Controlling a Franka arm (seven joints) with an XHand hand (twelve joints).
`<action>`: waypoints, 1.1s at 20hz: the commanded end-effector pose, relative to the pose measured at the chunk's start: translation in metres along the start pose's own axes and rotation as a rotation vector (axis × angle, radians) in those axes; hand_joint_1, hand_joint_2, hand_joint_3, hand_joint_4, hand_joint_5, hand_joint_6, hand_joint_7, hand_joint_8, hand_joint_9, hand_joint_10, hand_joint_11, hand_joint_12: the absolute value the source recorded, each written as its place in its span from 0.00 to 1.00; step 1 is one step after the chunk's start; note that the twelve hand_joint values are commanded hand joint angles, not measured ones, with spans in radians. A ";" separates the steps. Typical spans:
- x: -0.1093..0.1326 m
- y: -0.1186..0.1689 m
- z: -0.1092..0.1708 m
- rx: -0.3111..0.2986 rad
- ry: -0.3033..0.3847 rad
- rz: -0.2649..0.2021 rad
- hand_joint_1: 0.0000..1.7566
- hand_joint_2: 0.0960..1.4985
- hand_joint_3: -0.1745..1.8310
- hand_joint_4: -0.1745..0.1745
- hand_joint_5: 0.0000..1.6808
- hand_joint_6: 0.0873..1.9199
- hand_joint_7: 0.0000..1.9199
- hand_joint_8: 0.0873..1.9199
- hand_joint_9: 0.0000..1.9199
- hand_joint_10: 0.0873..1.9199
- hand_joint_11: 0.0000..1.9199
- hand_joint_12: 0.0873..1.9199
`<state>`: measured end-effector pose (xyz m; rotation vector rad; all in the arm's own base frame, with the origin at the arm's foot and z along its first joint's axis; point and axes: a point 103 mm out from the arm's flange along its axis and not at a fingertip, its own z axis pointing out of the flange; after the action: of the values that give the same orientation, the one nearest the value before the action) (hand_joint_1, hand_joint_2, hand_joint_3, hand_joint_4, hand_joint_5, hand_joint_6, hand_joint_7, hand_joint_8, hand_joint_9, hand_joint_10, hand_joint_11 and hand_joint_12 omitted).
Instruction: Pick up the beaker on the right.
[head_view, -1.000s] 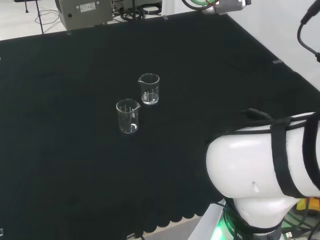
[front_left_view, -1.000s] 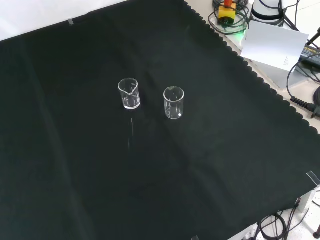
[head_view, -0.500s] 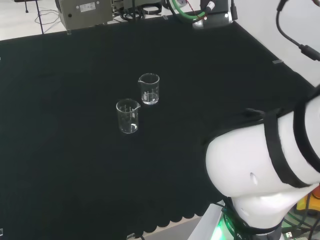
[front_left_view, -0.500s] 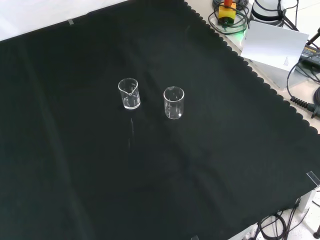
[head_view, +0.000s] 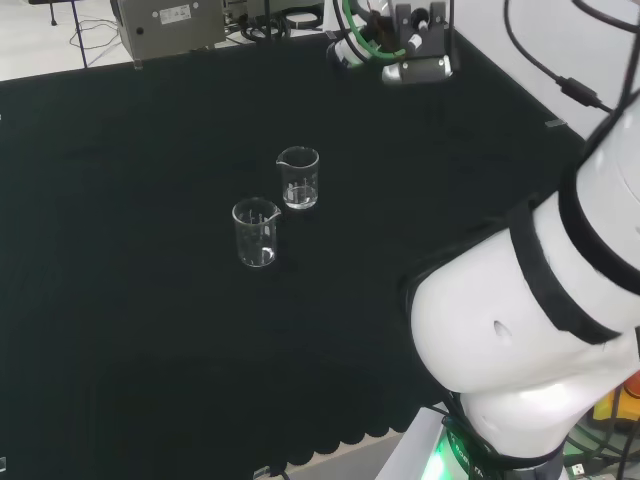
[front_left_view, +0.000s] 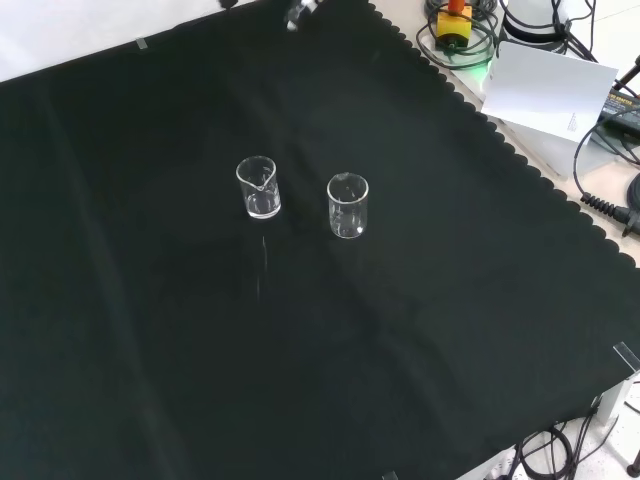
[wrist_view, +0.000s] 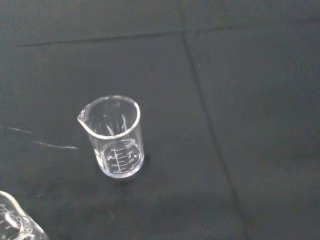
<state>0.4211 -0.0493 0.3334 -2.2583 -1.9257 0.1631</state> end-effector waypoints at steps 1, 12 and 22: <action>-0.015 0.061 0.039 -0.001 0.111 -0.046 0.37 0.70 0.04 0.40 0.21 0.00 0.07 0.26 0.15 0.34 0.00 0.73; -0.014 0.090 0.086 0.025 0.232 -0.139 0.46 0.64 0.00 0.38 0.28 0.00 0.08 0.29 0.18 0.33 0.01 0.73; -0.027 0.106 0.126 0.105 0.345 -0.179 0.48 0.61 0.00 0.39 0.31 0.00 0.10 0.31 0.19 0.33 0.03 0.73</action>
<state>0.4759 -0.0540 0.2539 -2.0170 -1.9567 0.0248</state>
